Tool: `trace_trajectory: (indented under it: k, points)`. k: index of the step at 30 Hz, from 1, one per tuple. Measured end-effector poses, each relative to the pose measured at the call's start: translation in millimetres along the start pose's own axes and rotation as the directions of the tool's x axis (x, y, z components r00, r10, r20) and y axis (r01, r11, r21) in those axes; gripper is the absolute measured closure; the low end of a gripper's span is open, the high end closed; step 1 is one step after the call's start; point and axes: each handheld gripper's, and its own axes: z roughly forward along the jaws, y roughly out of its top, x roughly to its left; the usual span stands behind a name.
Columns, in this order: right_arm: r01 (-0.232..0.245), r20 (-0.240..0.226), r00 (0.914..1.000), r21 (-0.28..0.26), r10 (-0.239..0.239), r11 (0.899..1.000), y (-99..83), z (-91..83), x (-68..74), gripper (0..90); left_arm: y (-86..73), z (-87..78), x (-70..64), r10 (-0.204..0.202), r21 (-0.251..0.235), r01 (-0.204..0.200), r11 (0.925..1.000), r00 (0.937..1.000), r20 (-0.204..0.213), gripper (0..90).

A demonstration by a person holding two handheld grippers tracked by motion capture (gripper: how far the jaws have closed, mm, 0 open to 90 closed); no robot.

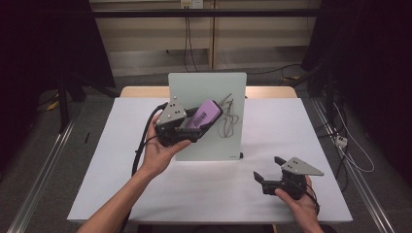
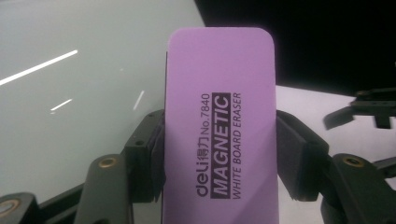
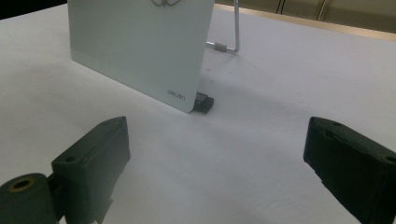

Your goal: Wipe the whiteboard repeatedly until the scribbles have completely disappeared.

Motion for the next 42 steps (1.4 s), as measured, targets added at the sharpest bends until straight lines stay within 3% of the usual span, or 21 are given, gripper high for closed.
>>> trace_trajectory:
  k: [3, 14, 18, 20, 27, 33, 36, 42]
  points:
    - [0.0, 0.003, 1.0, 0.001, 0.0, 1.0, -0.1, 0.2, -0.3, 7.0, 2.9, 3.0, 1.5, -0.01, -0.004, 0.01, 0.9999, 0.9998, -0.018, 41.0]
    - [0.002, 0.003, 1.0, 0.001, -0.002, 1.0, 0.3, -0.1, 0.8, 7.1, 17.4, 18.4, -2.5, 0.093, 0.021, -0.091, 0.9956, 0.9924, -0.081, 41.0]
    - [0.002, 0.001, 1.0, 0.001, -0.002, 1.0, 0.3, 0.2, 0.9, 7.0, 23.7, 24.8, -5.6, 0.132, 0.031, -0.129, 0.9911, 0.9852, -0.11, 41.1]
    - [0.002, 0.0, 1.0, 0.004, -0.002, 1.0, 0.3, 0.3, 1.1, 7.0, 26.5, 28.2, -7.1, 0.165, 0.061, -0.158, 0.9855, 0.9772, -0.134, 41.1]
    - [0.006, 0.003, 1.0, 0.003, -0.006, 1.0, 0.5, -0.5, 1.7, 7.0, 30.2, 34.7, -10.6, 0.219, 0.075, -0.21, 0.9749, 0.963, -0.157, 41.1]
    - [0.004, 0.001, 1.0, 0.007, -0.004, 1.0, 0.4, -0.6, 1.4, 6.8, 32.9, 41.0, -5.4, 0.206, 0.08, -0.195, 0.9775, 0.9642, -0.167, 41.1]
    - [0.007, 0.0, 1.0, 0.009, -0.007, 1.0, 0.3, -0.6, 1.6, 6.8, 32.7, 44.5, -4.2, 0.183, 0.074, -0.173, 0.9821, 0.9701, -0.159, 41.1]
    - [0.006, -0.002, 1.0, 0.01, -0.006, 1.0, 0.3, -0.4, 1.4, 6.6, 34.8, 50.0, -4.5, 0.198, 0.093, -0.185, 0.9784, 0.9663, -0.164, 41.1]
